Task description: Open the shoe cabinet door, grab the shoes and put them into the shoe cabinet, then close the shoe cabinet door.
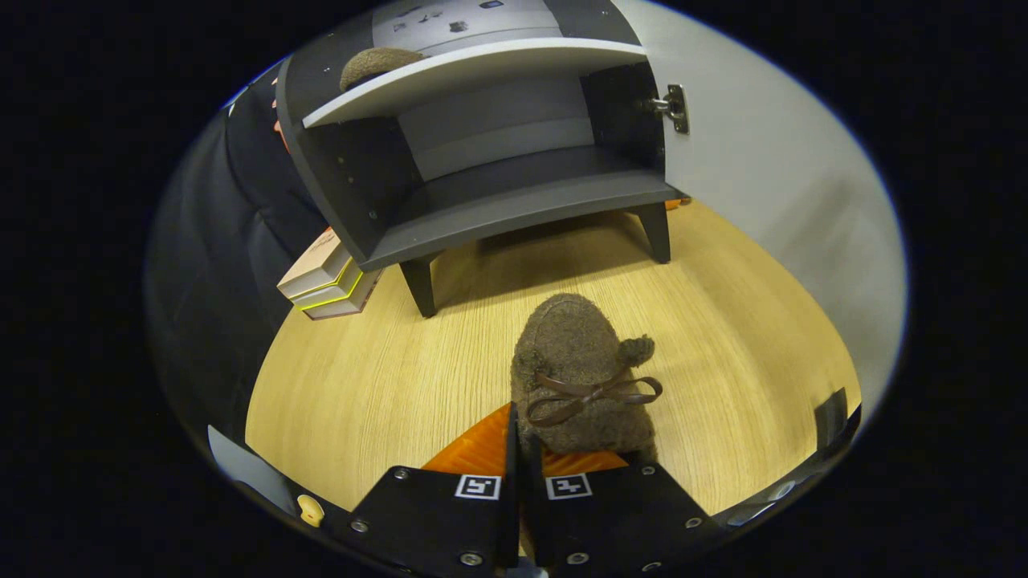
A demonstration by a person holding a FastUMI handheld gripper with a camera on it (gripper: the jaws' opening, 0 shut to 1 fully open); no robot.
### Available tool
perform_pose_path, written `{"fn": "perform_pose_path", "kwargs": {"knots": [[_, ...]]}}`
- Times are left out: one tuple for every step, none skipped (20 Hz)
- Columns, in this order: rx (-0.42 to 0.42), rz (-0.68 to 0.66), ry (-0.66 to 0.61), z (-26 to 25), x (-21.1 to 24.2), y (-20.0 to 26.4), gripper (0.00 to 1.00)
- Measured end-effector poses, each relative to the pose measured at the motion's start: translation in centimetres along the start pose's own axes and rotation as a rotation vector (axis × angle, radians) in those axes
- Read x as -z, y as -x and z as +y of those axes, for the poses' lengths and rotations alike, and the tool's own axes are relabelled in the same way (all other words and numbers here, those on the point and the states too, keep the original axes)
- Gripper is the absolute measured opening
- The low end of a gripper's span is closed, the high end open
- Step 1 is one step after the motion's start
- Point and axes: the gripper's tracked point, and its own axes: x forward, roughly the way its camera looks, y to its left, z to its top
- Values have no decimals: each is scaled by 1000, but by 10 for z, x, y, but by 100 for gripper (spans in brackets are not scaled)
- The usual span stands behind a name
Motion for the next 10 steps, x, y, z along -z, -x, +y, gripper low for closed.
{"fn": "perform_pose_path", "kwargs": {"knots": [[3, -9, 4, 2, -8, 9, 7], [2, -23, 6, 5, -18, 17, 7], [1, -40, 9, 7, -30, 25, 7], [3, -55, 15, 9, -41, 33, 6], [6, -68, 26, 9, -53, 41, 7], [11, -88, 39, 10, -68, 48, 6], [14, -105, 48, 13, -83, 53, 7], [11, -130, 53, 17, -99, 59, 6], [5, -159, 58, 22, -116, 65, 7], [0, -184, 63, 26, -133, 68, 7]]}}
